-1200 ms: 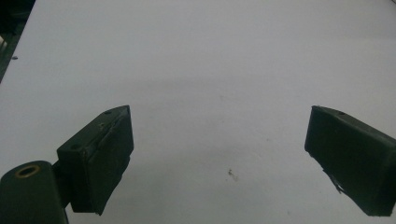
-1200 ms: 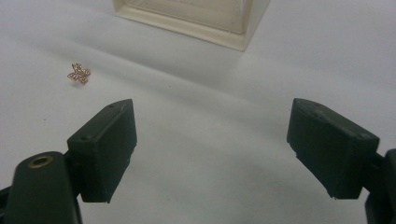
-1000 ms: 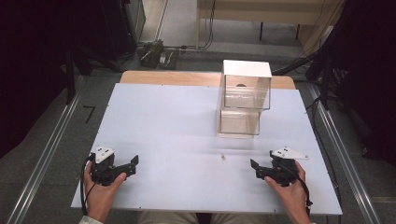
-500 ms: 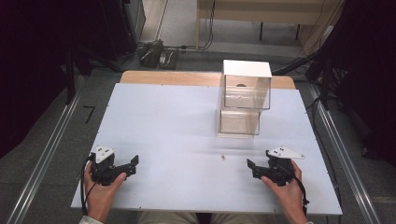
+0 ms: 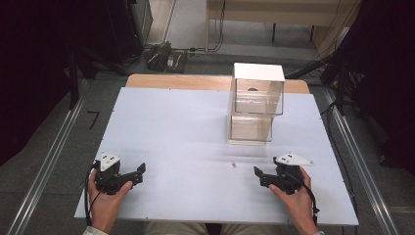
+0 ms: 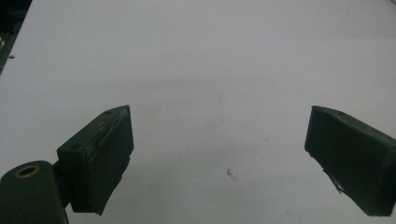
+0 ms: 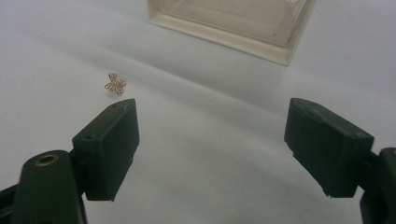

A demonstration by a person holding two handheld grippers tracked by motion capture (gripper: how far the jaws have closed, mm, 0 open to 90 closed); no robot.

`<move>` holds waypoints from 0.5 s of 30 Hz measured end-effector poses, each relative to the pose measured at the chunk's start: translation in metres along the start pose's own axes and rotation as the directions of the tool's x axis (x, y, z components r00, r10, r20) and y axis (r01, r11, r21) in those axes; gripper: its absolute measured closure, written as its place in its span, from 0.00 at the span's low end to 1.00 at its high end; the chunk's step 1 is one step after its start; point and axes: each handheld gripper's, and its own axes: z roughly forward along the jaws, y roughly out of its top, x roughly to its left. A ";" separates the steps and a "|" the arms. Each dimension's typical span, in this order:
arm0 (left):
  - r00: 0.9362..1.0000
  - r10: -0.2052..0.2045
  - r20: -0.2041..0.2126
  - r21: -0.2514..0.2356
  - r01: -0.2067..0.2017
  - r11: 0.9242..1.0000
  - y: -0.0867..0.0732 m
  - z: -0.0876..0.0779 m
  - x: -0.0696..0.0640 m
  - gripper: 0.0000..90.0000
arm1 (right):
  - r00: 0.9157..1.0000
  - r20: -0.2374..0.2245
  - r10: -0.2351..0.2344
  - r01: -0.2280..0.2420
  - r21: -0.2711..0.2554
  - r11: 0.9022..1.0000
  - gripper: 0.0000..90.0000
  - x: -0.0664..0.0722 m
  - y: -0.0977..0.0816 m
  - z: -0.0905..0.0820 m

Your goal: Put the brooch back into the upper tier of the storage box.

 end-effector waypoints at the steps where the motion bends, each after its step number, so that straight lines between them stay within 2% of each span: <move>1: 1.000 0.000 0.000 0.001 0.000 1.000 0.000 0.000 0.000 0.10 | 1.000 0.000 0.000 0.000 0.000 1.000 0.18 0.000 0.000 0.000; 15: 1.000 0.000 0.001 -0.001 0.000 1.000 0.000 0.000 0.000 0.10 | 1.000 -0.020 -0.012 0.013 0.003 1.000 0.20 0.008 0.003 0.005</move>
